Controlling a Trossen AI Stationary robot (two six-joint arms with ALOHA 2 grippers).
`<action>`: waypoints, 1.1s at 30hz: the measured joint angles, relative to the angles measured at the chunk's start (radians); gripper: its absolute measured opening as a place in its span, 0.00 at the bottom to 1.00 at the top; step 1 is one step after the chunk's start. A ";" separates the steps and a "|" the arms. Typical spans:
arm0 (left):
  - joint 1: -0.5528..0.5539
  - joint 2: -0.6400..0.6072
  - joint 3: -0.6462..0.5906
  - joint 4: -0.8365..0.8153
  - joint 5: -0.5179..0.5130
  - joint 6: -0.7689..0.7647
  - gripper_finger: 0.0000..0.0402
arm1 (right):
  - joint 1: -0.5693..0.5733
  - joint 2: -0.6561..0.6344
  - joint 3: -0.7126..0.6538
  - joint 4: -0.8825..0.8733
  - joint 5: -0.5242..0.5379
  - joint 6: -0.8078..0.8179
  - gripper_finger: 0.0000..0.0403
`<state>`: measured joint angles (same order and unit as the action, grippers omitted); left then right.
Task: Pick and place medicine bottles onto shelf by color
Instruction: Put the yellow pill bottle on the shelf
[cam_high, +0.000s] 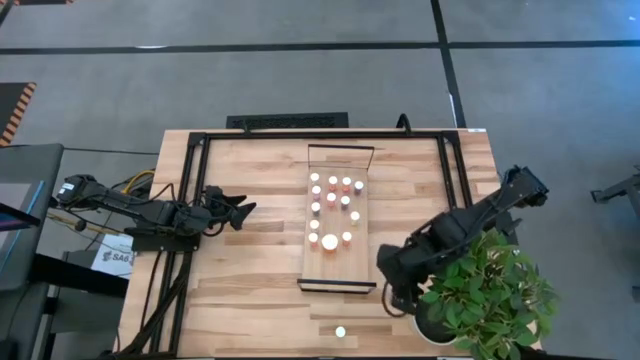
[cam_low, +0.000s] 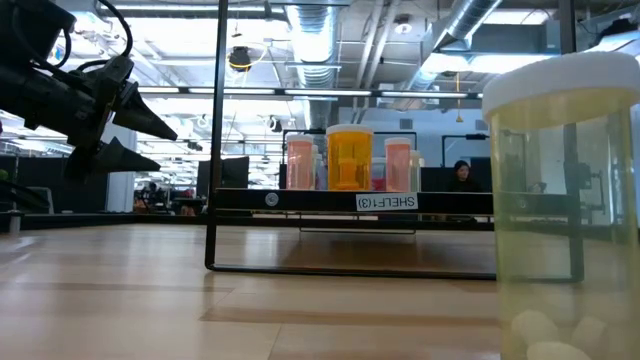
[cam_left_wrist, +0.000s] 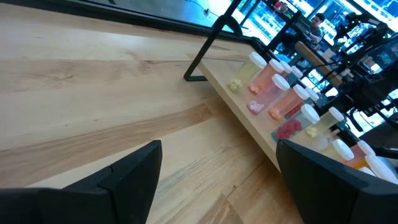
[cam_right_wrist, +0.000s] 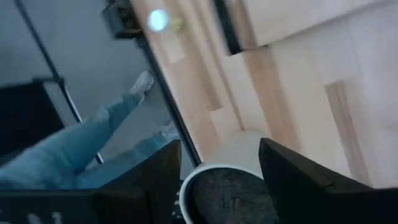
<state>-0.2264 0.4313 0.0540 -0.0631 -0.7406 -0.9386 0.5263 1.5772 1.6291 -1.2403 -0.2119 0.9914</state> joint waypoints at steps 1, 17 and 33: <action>0.000 0.000 0.000 0.000 0.000 0.000 0.75 | 0.013 -0.001 0.000 0.008 0.001 -0.028 0.58; 0.000 0.000 0.000 0.000 0.000 0.000 0.75 | 0.051 0.197 -0.002 0.220 -0.109 -0.241 0.27; 0.000 0.000 0.000 0.000 0.000 0.000 0.75 | -0.009 0.229 -0.002 0.245 -0.190 -0.204 0.21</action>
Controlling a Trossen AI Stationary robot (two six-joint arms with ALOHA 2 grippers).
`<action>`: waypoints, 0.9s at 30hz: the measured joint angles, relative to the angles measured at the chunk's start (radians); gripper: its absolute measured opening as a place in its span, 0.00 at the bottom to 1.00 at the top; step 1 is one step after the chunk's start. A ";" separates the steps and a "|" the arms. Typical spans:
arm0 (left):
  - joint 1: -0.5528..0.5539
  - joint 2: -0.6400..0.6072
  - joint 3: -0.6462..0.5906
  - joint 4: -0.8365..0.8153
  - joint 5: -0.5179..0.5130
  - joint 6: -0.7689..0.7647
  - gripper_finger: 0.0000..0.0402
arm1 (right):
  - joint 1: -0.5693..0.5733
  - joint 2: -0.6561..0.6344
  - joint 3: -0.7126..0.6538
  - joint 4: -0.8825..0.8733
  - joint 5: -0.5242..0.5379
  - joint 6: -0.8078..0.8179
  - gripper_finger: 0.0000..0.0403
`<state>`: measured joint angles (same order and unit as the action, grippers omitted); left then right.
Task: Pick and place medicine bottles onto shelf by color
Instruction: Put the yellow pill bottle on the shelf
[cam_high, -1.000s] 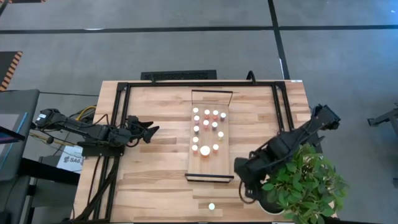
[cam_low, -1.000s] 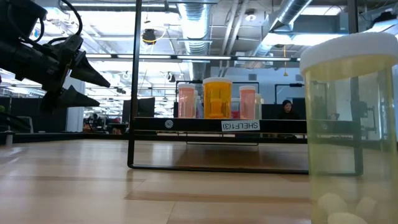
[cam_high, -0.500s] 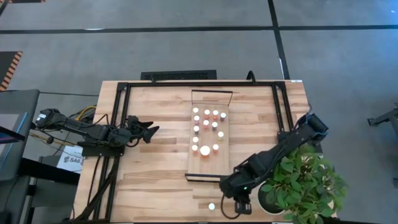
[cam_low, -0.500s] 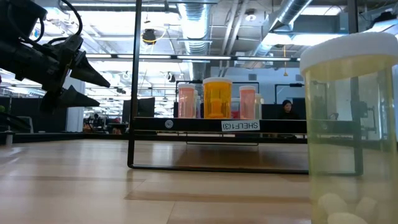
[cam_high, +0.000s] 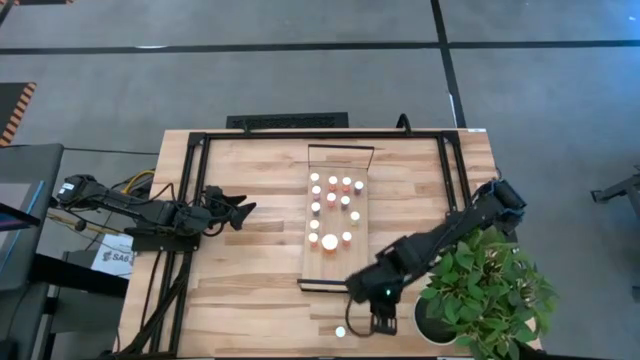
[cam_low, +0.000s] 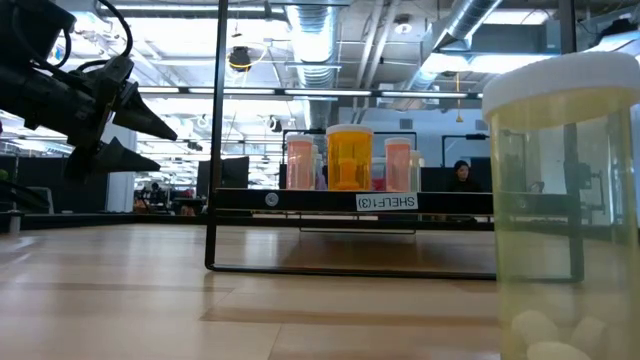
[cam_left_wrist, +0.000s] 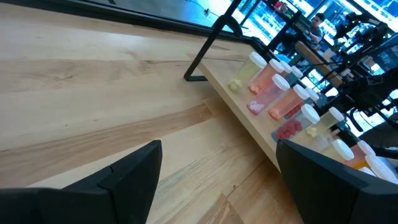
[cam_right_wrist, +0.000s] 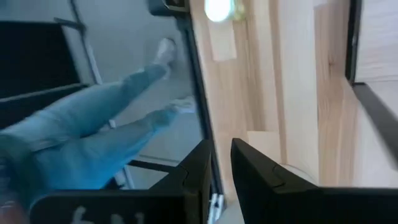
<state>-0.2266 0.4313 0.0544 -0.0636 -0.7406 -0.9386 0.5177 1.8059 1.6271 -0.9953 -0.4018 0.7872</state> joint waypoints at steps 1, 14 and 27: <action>0.000 0.000 0.000 -0.002 0.000 0.000 0.75 | -0.013 -0.016 0.001 -0.003 -0.010 -0.002 0.21; 0.000 0.000 0.001 -0.002 0.000 0.000 0.75 | -0.171 -0.254 0.001 -0.147 0.001 -0.211 0.21; 0.000 0.000 0.001 -0.004 0.000 0.000 0.75 | -0.470 -0.612 -0.380 0.168 -0.121 -0.406 0.21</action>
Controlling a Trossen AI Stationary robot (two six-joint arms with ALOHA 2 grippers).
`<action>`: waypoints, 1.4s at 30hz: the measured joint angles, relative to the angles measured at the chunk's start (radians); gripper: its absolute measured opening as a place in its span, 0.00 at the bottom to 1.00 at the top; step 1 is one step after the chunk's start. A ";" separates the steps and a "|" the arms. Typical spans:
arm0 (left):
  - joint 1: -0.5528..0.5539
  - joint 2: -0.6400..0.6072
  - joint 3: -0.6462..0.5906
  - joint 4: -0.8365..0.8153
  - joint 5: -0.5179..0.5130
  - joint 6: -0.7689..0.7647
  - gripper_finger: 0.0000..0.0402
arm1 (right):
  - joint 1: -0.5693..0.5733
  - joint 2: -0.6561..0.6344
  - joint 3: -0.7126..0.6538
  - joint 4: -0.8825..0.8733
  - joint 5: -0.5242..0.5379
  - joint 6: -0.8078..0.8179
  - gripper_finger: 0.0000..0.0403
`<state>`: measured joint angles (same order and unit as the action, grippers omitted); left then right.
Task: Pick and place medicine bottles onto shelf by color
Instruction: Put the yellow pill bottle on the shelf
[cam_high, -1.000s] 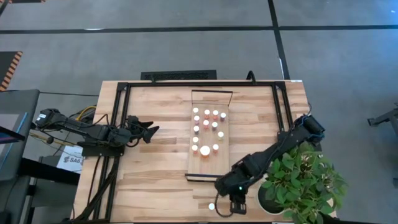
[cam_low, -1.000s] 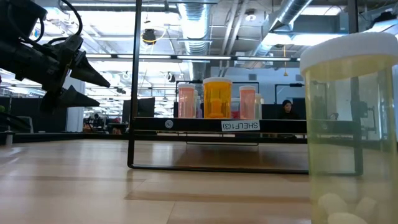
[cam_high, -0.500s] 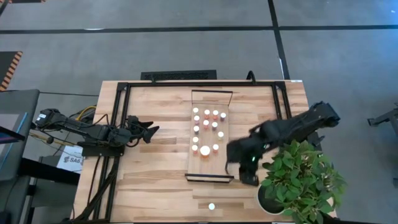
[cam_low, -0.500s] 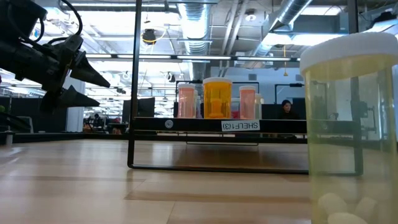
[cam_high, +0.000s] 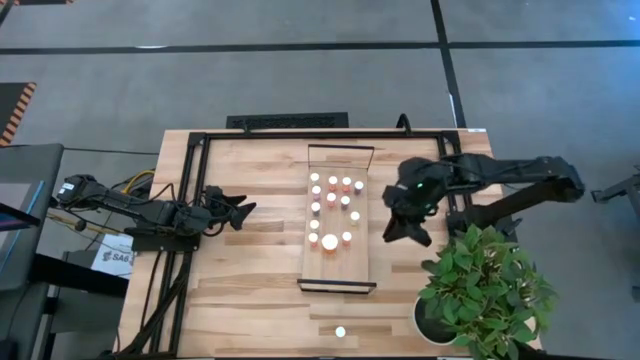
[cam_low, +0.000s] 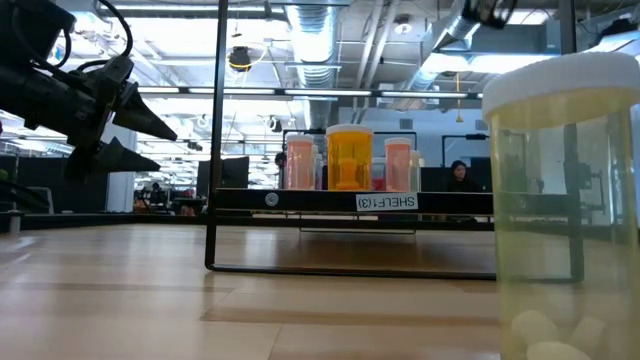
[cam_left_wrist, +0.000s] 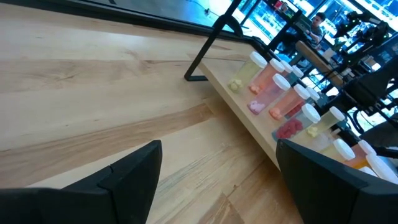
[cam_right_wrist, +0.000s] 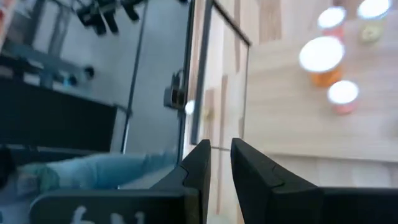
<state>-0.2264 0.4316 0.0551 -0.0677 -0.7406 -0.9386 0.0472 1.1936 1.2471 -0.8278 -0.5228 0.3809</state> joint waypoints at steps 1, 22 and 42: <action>0.000 0.000 0.000 0.000 0.000 0.000 0.75 | -0.017 -0.037 -0.054 0.046 -0.003 0.002 0.21; 0.000 0.000 0.000 -0.002 0.000 0.000 0.75 | -0.338 -0.354 -0.717 0.816 -0.002 0.060 0.21; 0.000 0.000 0.000 -0.002 0.001 0.000 0.75 | -0.371 -0.549 -1.095 1.218 0.349 0.383 0.21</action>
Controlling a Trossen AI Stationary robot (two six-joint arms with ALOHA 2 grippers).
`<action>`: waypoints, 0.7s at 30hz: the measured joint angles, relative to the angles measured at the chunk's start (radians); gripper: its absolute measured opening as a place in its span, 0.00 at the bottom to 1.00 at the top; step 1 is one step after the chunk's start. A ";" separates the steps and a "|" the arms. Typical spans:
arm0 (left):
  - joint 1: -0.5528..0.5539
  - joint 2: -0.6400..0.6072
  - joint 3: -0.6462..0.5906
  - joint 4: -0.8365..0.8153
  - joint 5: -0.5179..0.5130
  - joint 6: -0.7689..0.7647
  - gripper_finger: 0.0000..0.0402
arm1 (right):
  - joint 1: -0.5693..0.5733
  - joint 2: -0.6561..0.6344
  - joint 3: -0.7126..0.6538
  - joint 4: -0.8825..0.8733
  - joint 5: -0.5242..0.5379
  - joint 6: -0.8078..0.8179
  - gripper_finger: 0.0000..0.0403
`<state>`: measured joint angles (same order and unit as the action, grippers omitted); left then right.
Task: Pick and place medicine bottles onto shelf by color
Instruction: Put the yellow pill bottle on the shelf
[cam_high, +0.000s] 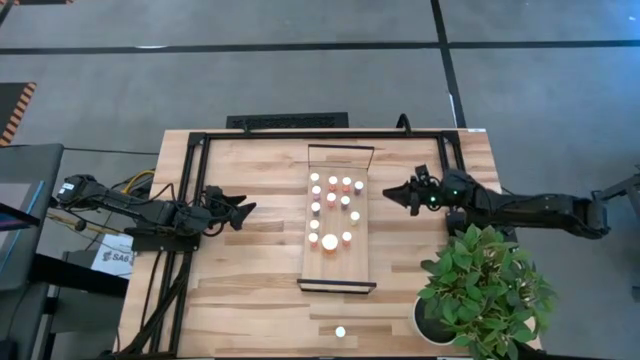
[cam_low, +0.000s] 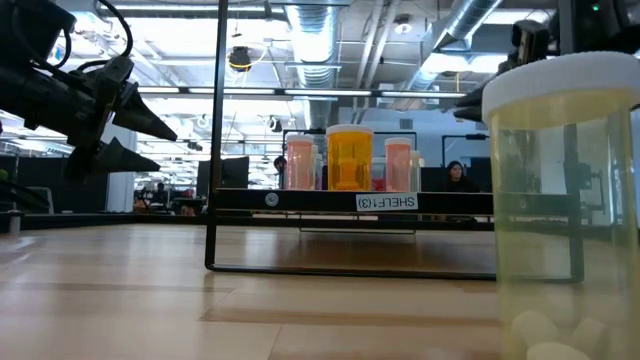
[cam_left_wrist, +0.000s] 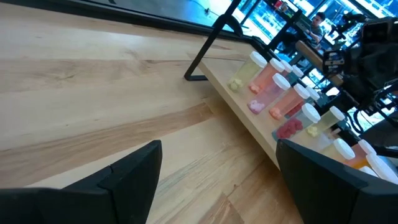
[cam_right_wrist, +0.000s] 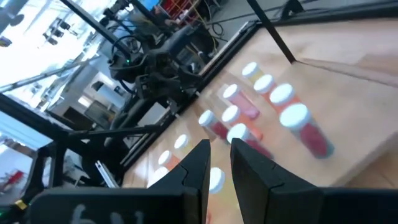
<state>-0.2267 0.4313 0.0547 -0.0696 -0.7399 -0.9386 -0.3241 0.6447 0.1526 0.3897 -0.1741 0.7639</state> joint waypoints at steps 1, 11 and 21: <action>0.000 0.000 0.000 0.000 0.000 0.000 0.75 | 0.000 -0.007 -0.014 0.008 0.000 0.008 0.21; 0.000 0.000 0.000 0.000 0.000 0.000 0.75 | 0.000 -0.082 -0.105 0.035 -0.003 0.042 0.21; 0.000 0.000 0.000 0.000 -0.001 0.000 0.75 | 0.009 -0.096 -0.144 0.001 -0.011 0.043 0.21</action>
<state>-0.2266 0.4316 0.0544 -0.0696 -0.7406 -0.9386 -0.3148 0.5485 0.0082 0.3912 -0.1853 0.8070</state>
